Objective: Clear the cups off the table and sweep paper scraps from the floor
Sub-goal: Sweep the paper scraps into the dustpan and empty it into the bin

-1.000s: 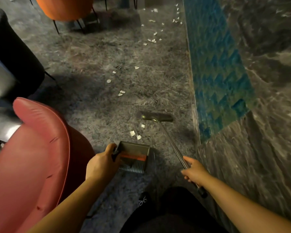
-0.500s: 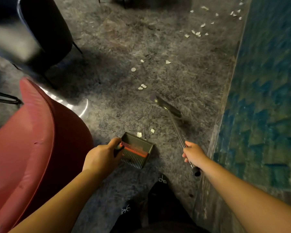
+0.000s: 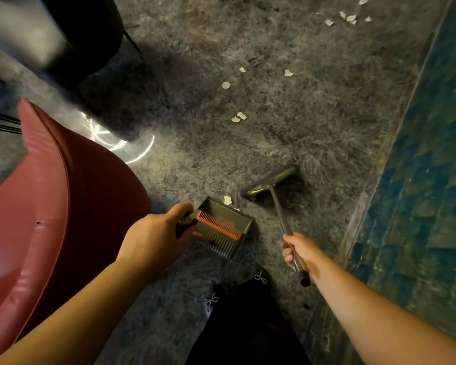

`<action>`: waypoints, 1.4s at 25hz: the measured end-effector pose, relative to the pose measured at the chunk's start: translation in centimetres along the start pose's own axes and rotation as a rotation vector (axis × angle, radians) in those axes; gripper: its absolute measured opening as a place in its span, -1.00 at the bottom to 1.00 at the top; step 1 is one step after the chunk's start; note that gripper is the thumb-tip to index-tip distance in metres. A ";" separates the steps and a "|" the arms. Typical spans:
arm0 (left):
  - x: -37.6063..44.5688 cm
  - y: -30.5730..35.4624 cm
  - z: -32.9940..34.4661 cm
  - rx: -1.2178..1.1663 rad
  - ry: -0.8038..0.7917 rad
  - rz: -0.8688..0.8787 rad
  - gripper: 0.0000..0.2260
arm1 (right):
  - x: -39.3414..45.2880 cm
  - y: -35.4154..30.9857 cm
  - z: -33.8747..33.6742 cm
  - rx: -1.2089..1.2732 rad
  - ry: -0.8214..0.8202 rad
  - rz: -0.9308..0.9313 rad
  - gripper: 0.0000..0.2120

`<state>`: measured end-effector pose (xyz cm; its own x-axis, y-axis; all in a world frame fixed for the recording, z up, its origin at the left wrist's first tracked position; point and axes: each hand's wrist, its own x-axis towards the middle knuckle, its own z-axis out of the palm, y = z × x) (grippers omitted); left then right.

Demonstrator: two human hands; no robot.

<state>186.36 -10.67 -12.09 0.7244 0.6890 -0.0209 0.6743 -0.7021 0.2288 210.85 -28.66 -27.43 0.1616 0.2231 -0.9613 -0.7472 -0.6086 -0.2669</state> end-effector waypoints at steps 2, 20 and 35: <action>0.1 -0.1 0.0 -0.014 -0.023 -0.003 -0.60 | 0.5 0.2 0.4 0.005 -0.012 -0.032 -0.84; -2.1 -2.9 -2.0 0.000 -0.120 -0.079 -0.62 | -2.3 -0.8 -1.1 -0.679 0.239 -0.251 -0.56; -0.5 -4.6 -1.7 0.025 -0.097 -0.026 -0.61 | -5.1 5.4 4.4 -0.605 -0.015 -0.109 -0.58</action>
<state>182.66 -7.53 -11.46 0.7161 0.6874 -0.1210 0.6958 -0.6891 0.2025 203.16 -29.75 -23.68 0.2036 0.3163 -0.9266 -0.2279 -0.9051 -0.3590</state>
